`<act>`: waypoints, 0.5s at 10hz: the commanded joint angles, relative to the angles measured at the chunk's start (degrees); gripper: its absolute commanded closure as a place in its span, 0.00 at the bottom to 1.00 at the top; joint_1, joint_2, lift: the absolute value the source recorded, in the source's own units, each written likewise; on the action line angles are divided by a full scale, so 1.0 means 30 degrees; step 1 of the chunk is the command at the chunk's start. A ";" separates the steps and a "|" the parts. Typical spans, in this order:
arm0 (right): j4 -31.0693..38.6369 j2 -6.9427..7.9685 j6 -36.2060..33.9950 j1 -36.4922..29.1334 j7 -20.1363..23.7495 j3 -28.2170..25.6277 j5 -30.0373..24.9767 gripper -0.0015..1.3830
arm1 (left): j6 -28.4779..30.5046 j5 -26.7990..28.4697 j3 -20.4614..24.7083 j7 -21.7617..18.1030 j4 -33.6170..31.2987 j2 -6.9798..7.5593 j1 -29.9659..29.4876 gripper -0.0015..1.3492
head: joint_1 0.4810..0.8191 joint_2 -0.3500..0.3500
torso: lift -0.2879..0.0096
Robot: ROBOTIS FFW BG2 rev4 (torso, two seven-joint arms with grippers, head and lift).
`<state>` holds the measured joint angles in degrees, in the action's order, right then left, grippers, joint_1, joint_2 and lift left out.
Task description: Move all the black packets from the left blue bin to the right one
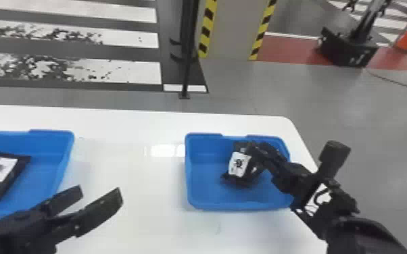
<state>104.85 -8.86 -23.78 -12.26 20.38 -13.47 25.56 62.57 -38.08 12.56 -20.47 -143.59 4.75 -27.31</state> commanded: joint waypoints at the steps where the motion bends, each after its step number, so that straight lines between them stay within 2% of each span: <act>1: 0.1918 0.0315 0.1552 -0.2193 -0.0640 -0.0233 0.0011 0.05 | -0.0093 0.0202 0.0842 0.0026 -0.0111 -0.0002 0.0057 0.11 | 0.63 0.19 | 0.46; 2: 0.2903 0.0755 0.3286 -0.3787 -0.0992 -0.0233 -0.0255 0.08 | -0.0046 0.0392 0.1337 0.0055 -0.0111 -0.0002 0.0104 0.12 | 0.63 0.19 | 0.46; 3: 0.4403 0.1136 0.4927 -0.5427 -0.1578 -0.0233 -0.1284 0.08 | 0.0188 0.0697 0.1756 0.0084 -0.0111 -0.0032 0.0244 0.12 | 0.63 0.21 | 0.46; 4: 0.6559 0.1751 0.6521 -0.7443 -0.2574 -0.0195 -0.2426 0.08 | 0.0375 0.1268 0.2289 0.0084 -0.0064 -0.0061 0.0572 0.12 | 0.63 0.22 | 0.46; 5: 0.7543 0.2103 0.7036 -0.8662 -0.2808 -0.0195 -0.2426 0.08 | 0.0797 0.1687 0.2822 0.0114 -0.0064 -0.0090 0.0760 0.12 | 0.63 0.23 | 0.46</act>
<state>125.11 -3.33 -4.16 -35.53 11.97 -14.06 18.72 64.28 -33.91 19.98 -20.19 -143.79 4.52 -25.44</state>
